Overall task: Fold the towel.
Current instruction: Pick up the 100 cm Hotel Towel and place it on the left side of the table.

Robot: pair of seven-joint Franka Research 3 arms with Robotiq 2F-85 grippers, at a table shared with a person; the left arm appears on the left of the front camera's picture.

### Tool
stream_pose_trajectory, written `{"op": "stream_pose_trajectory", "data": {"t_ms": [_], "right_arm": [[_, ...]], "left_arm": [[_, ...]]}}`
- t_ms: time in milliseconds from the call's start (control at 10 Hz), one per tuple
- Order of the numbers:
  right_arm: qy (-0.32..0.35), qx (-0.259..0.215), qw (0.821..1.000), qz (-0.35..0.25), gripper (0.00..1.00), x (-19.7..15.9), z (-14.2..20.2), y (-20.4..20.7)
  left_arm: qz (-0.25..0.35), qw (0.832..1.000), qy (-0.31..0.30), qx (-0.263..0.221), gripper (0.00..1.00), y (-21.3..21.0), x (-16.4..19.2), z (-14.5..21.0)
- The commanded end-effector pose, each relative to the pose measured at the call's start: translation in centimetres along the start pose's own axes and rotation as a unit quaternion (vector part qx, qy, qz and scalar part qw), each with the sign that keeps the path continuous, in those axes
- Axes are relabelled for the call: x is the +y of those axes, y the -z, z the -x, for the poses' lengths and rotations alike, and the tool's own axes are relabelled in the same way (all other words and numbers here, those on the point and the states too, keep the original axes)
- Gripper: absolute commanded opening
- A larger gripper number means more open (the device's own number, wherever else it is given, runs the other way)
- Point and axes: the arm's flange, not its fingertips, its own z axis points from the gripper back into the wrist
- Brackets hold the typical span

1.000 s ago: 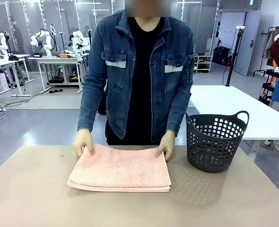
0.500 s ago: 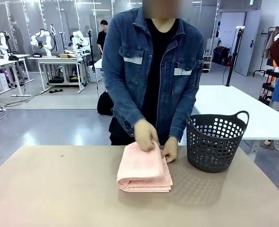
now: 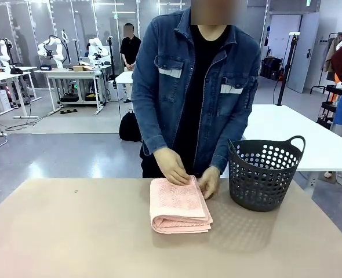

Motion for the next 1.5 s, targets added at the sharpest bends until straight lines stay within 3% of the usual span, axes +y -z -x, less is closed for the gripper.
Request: {"op": "stream_pose_trajectory", "data": {"t_ms": [0, 1400], "right_arm": [[0.000, 0.001, 1.000, 0.000, 1.00, -0.02, -0.12, -0.16], [0.000, 0.001, 1.000, 0.000, 1.00, -0.02, -0.12, -0.16]], "left_arm": [[0.002, 1.000, 0.002, 0.004, 1.00, -0.26, 0.01, -0.20], [0.002, 1.000, 0.002, 0.004, 1.00, -0.26, 0.01, -0.20]]}}
